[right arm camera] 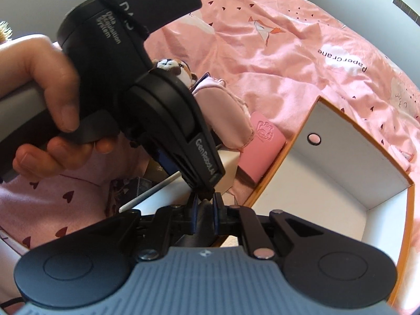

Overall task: Organize objects
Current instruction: 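Lift the white tube upright with the left gripper, then grasp the small gold box with the right gripper while the left gripper holds the tube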

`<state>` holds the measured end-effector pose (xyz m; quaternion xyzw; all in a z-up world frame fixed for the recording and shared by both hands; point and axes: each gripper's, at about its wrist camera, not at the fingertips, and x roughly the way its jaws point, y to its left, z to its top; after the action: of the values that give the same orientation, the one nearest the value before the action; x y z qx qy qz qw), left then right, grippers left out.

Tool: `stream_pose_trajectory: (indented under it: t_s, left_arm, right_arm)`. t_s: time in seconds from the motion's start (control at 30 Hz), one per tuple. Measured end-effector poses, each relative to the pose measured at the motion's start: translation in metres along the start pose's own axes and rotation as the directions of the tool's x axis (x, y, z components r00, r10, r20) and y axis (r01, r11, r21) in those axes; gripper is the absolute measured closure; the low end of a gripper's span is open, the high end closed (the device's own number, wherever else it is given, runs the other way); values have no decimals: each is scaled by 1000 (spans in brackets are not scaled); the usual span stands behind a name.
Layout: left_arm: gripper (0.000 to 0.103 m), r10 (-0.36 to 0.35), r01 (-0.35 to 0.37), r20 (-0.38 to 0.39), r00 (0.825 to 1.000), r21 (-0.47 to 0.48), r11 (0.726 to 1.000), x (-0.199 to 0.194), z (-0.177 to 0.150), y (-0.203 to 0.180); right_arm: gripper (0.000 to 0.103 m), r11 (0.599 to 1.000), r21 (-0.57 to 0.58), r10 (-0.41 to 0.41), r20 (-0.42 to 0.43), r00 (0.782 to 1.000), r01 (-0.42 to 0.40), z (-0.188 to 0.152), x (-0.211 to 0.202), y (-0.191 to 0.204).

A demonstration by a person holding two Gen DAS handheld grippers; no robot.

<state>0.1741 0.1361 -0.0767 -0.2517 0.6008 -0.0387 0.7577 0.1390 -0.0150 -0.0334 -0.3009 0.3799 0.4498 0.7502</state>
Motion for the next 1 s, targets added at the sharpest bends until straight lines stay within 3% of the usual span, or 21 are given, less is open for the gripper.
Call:
stream_pose_trajectory:
  t_s: [0.2, 0.33, 0.47, 0.57, 0.63, 0.8, 0.9, 1.0]
  left_arm:
    - [67, -8, 7, 60, 998, 21, 1000, -10, -11, 3]
    - [70, 13, -19, 141, 990, 46, 999, -36, -25, 2]
    - [70, 85, -101, 239, 967, 57, 993, -71, -39, 6]
    - [70, 135, -157, 297, 945, 53, 986, -92, -45, 10]
    - [70, 130, -150, 309, 942, 44, 988, -101, -48, 14]
    - [70, 158, -183, 345, 925, 40, 982, -110, -50, 16]
    - [70, 147, -170, 346, 927, 37, 985, -110, -47, 20]
    - [70, 136, -157, 350, 927, 32, 987, -109, -46, 25]
  right_arm:
    - [92, 999, 37, 23, 3, 1000, -23, -2, -7, -3]
    - [75, 997, 58, 50, 33, 998, -51, -4, -17, -3]
    - [71, 989, 92, 109, 55, 992, -114, 0, -20, -1]
    - [63, 984, 100, 141, 59, 988, -146, 6, -12, 4]
    - [55, 981, 104, 159, 48, 986, -163, 9, -2, 12]
    - [53, 984, 113, 142, -14, 990, -140, 17, 27, 24]
    - [36, 986, 121, 117, -35, 992, -112, 18, 40, 30]
    - [29, 988, 114, 111, -57, 992, -104, 23, 51, 33]
